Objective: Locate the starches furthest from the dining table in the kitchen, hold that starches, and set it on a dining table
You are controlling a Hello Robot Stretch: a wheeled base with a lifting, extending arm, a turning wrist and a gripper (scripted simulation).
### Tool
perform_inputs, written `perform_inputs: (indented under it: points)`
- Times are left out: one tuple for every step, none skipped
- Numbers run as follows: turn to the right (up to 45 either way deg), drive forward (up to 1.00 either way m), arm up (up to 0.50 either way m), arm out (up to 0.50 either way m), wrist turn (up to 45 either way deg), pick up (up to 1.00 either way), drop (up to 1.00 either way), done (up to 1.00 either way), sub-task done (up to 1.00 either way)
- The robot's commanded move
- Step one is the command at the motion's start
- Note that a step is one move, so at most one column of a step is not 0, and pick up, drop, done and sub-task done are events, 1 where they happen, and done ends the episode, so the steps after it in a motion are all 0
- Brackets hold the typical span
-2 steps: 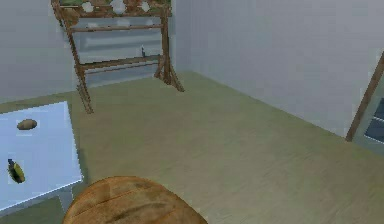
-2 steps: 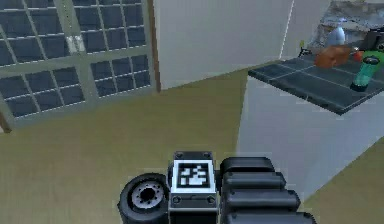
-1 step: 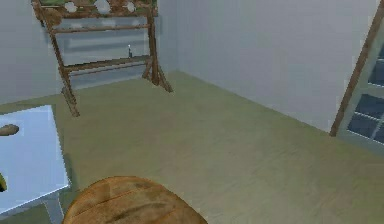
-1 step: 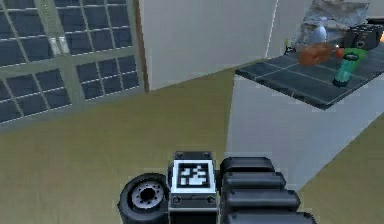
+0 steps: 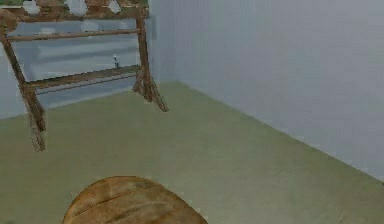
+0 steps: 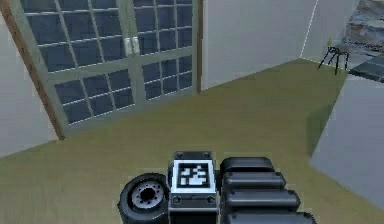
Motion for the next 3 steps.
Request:
perform_inputs:
  points:
    - [-33.0,0.0,0.0,0.0,0.0,0.0,0.0,0.0,0.0]
    - [0.0,1.0,0.0,0.0,0.0,0.0,0.0,0.0,0.0]
    - [-6.0,0.0,0.0,0.0,0.0,0.0,0.0,0.0,0.0]
